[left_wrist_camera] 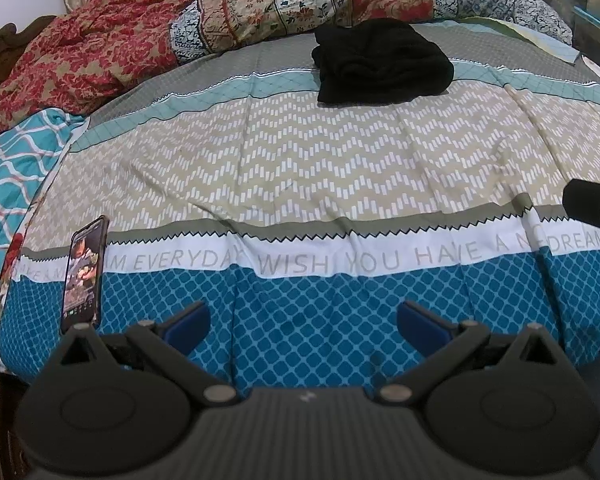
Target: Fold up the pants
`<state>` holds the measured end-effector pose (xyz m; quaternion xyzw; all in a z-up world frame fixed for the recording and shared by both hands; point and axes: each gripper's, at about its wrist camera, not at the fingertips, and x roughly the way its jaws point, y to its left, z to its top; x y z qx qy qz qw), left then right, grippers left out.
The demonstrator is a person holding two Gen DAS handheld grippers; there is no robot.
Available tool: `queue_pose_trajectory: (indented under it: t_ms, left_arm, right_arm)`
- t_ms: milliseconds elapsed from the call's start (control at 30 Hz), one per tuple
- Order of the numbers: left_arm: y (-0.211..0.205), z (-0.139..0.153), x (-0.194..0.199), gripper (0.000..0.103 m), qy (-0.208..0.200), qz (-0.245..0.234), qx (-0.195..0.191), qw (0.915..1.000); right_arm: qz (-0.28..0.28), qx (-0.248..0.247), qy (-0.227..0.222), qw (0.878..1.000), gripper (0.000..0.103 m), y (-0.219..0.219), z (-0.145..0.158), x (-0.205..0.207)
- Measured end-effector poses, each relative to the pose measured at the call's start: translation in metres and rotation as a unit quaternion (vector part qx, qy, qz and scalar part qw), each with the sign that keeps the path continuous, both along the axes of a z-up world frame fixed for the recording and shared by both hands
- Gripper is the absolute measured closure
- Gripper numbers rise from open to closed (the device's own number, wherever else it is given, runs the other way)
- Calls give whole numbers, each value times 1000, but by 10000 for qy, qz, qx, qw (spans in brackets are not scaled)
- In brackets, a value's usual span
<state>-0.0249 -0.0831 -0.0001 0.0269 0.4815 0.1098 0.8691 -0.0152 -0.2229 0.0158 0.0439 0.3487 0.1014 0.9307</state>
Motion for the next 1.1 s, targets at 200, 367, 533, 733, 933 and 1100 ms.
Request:
queue_pose_trajectory:
  t_ms: [200, 367, 533, 733, 933, 1100]
  left_arm:
    - [-1, 1, -1, 0, -19, -37, 3, 10000]
    - [-3, 0, 0, 0, -14, -68, 0, 10000]
    - [-4, 0, -1, 0, -8, -90, 9, 10000]
    - [-4, 0, -1, 0, -9, -91, 11, 10000]
    - [-5, 1, -1, 0, -15, -92, 19, 10000]
    - [-5, 1, -2, 0, -1, -97, 30, 9999]
  right_arm:
    - [-137, -118, -26, 9998, 7, -5, 0, 1]
    - [-391, -169, -25, 9991, 7, -17, -2, 5]
    - [-607, -135, 15, 9981, 7, -28, -4, 7]
    - [-632, -141, 29, 9979, 7, -30, -6, 7]
    - [-627, -82, 48, 9980, 7, -31, -6, 6]
    - [-572, 329, 45, 9978, 7, -33, -2, 2]
